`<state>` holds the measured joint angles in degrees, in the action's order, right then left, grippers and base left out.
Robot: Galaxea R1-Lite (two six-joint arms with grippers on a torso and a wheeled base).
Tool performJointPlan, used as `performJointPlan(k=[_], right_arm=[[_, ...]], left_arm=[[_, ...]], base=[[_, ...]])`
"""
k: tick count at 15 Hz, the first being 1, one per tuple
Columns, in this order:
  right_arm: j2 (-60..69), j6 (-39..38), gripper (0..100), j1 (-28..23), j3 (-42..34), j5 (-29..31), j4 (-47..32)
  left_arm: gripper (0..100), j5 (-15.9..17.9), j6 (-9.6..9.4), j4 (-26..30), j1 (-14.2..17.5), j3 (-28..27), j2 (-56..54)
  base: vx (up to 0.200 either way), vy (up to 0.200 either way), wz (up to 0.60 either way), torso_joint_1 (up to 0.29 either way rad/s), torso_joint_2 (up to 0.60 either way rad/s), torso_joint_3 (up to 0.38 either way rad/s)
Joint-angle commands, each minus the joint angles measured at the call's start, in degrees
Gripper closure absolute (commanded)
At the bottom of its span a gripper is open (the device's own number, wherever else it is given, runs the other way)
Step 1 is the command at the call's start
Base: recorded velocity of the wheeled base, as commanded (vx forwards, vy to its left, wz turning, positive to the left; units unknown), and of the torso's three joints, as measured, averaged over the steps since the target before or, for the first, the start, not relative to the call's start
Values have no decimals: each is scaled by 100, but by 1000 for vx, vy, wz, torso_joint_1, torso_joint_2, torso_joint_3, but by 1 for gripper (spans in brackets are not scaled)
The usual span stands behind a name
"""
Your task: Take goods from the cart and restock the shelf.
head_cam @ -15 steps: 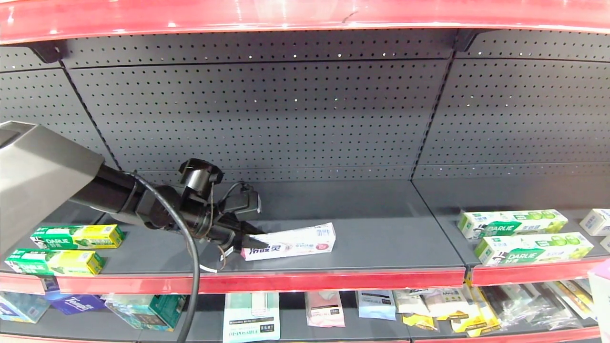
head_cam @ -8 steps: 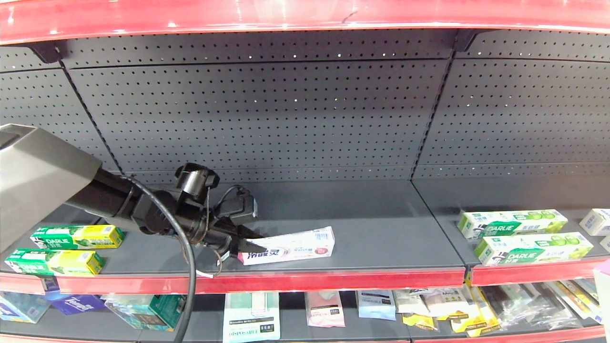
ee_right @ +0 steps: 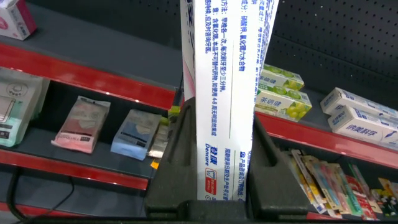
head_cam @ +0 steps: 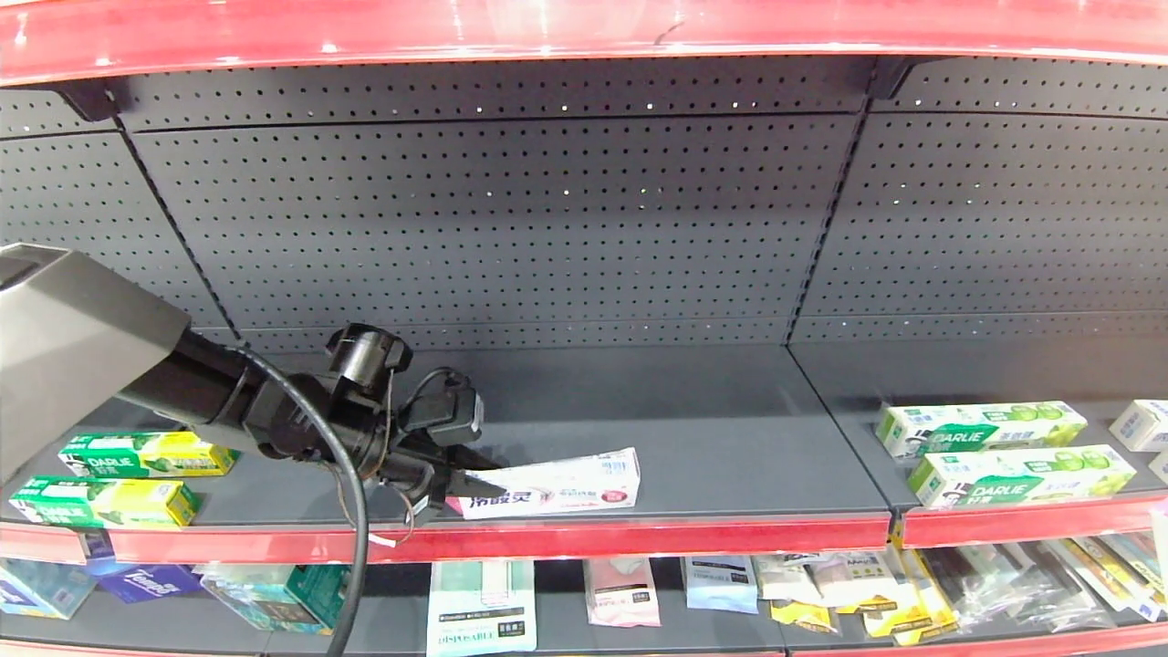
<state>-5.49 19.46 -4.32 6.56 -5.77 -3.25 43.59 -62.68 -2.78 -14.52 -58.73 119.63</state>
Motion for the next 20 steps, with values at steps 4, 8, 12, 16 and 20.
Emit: performJointPlan(k=[4, 8, 12, 16, 20], right_arm=[[-5, 6, 100, 1, 12, 5, 0], [-5, 6, 100, 1, 3, 14, 0], [-5, 6, 100, 1, 3, 14, 0], [-5, 6, 100, 1, 3, 14, -8], [-5, 6, 100, 1, 3, 14, 0]], left_arm=[[100, 79, -112, 5, 81, 29, 8], [100, 132, -121, 5, 90, 20, 34], [100, 272, -209, 5, 90, 2, 114], [100, 281, -209, -3, 90, 2, 131], [100, 123, -209, -21, 90, 2, 157]], base=[[0, 0, 0, 0, 0, 0], [0, 0, 0, 0, 0, 0], [0, 0, 0, 0, 0, 0], [0, 0, 0, 0, 0, 0], [0, 0, 0, 0, 0, 0]])
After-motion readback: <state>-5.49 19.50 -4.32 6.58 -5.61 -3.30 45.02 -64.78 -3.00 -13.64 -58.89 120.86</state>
